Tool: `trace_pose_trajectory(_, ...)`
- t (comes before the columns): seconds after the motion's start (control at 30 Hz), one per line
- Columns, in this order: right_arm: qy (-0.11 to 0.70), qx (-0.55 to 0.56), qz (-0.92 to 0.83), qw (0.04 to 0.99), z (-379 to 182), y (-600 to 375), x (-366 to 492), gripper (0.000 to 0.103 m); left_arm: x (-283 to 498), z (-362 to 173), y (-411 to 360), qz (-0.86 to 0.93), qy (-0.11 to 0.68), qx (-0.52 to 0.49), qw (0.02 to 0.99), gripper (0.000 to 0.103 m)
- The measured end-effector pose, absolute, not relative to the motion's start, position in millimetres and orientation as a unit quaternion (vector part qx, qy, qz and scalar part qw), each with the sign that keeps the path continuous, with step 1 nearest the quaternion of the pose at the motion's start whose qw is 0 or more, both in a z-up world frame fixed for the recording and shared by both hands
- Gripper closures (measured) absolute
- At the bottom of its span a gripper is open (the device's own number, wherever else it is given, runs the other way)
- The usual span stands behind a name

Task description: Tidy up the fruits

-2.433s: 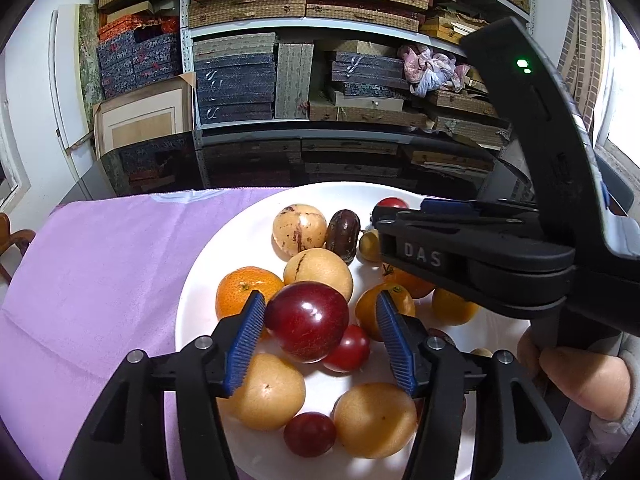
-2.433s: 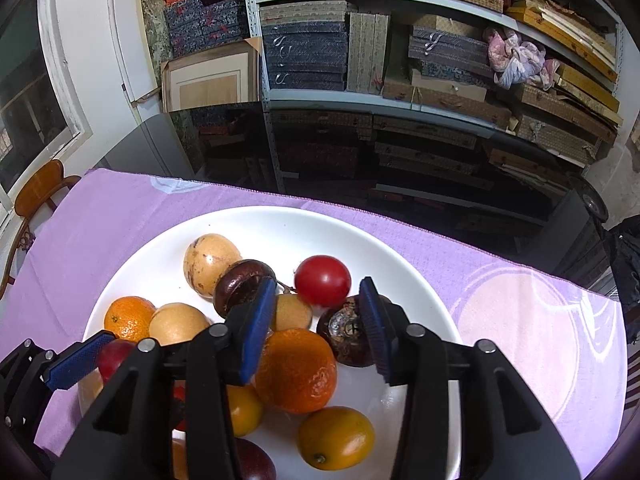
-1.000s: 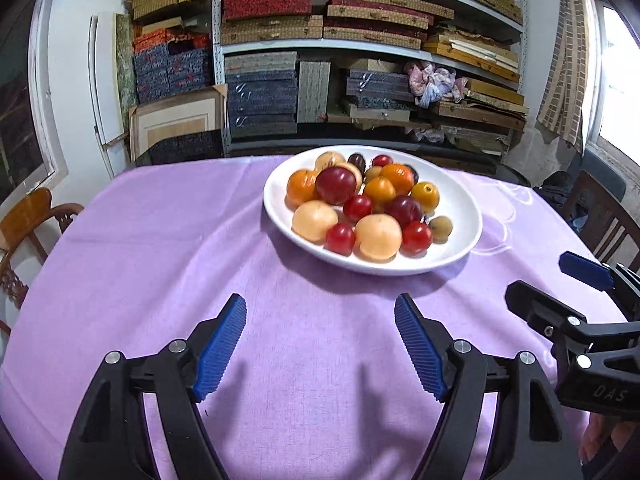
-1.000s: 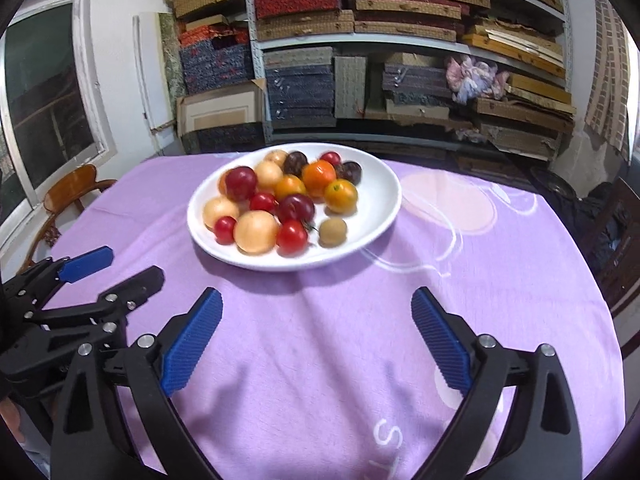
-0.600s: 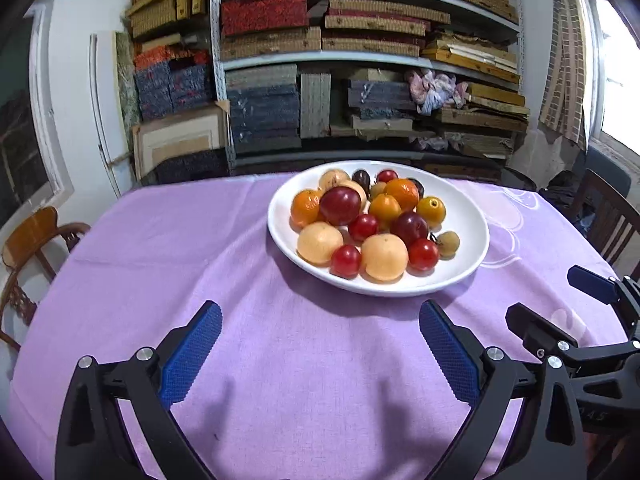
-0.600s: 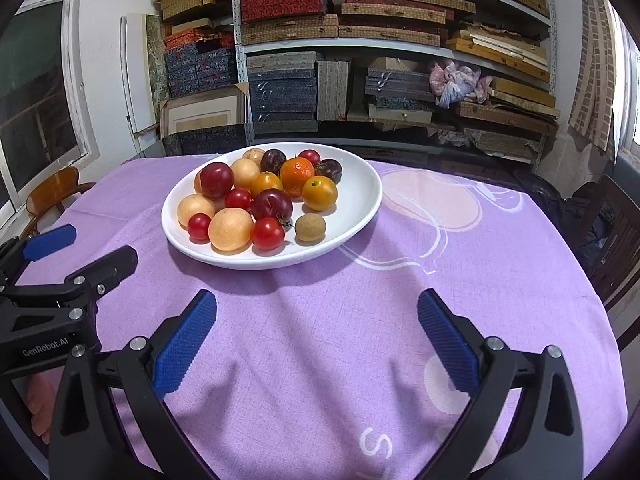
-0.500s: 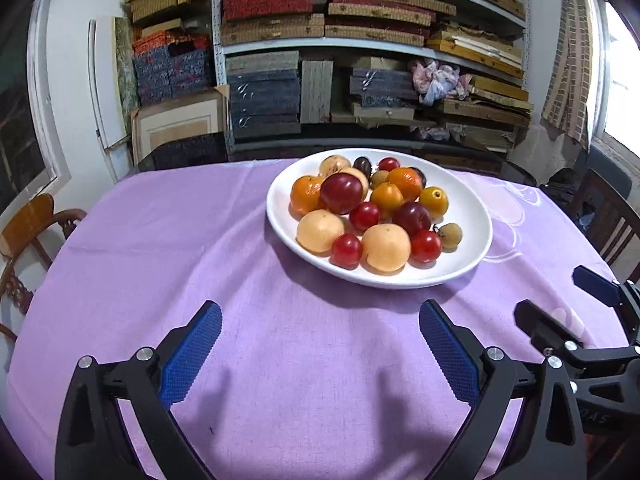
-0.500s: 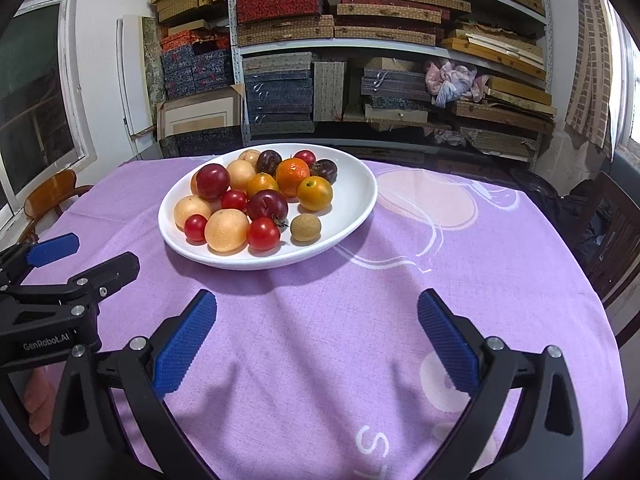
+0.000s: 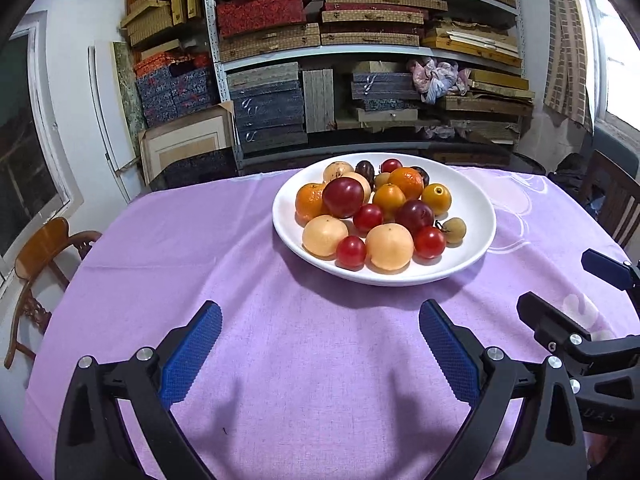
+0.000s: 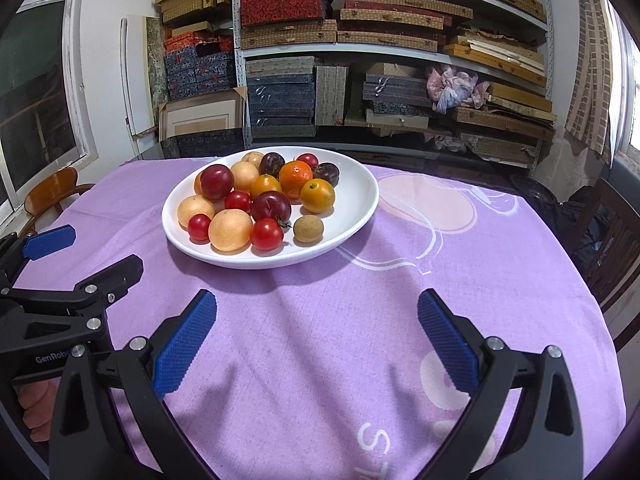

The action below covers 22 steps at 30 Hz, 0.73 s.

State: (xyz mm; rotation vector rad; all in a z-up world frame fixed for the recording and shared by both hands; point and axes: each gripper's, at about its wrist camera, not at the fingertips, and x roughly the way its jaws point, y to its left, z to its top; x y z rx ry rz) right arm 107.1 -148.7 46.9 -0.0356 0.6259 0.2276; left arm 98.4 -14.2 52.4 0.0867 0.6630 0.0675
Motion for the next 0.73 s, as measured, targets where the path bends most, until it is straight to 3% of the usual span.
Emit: trace_pose_trajectory(0.73,0.302,-0.002,0.107,0.947,48.1,-155.3,105.4,0.004,90.7,56.4,-14.6,0.024,0.306,0.035,0.951,0.004)
